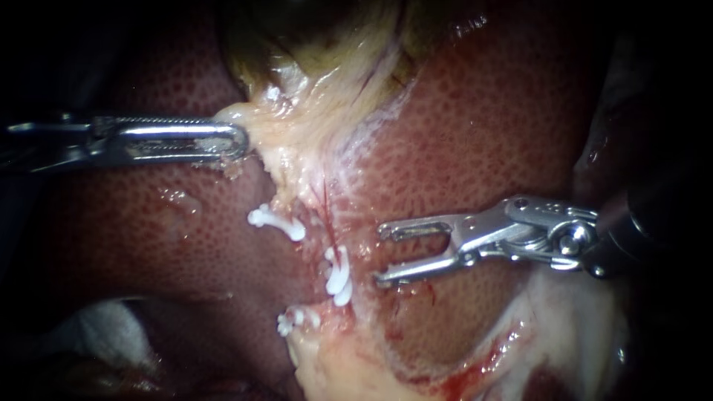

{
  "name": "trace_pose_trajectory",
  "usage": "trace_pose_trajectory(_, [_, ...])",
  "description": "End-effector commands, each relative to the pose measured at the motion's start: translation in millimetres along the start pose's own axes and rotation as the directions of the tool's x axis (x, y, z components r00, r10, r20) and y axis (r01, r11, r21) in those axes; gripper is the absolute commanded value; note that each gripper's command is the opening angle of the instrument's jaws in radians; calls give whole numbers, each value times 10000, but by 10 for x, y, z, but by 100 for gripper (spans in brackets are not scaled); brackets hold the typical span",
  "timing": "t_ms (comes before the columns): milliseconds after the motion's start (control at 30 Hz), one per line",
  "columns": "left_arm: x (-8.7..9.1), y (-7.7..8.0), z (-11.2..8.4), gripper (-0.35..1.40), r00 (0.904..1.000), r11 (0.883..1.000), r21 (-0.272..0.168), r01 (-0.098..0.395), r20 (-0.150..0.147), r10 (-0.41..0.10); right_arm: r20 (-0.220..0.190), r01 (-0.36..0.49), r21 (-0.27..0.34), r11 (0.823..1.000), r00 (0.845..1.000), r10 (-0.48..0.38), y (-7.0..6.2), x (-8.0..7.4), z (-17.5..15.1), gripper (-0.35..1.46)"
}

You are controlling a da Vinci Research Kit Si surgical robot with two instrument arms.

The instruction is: Going back second clip right tube

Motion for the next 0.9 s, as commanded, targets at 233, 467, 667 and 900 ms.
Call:
trace_pose_trajectory(233, [-1,-1,0,-35,10000,10000,-1,-7,0,7,104,154,205,9997,9998,-156,0,-16,37,49])
trace_pose_trajectory(467, [-1,-1,1,-35,10000,10000,2,-7,-1,7,191,198,383,9991,9996,-205,-1,-31,71,49])
trace_pose_trajectory(667, [-2,-1,1,-35,10000,10000,1,-10,-1,10,210,40,453,9990,9998,-50,0,-31,80,49])
trace_pose_trajectory(900, [-2,-1,2,-35,10000,10000,5,-10,-3,10,187,-308,692,9971,9994,295,1,-28,88,49])
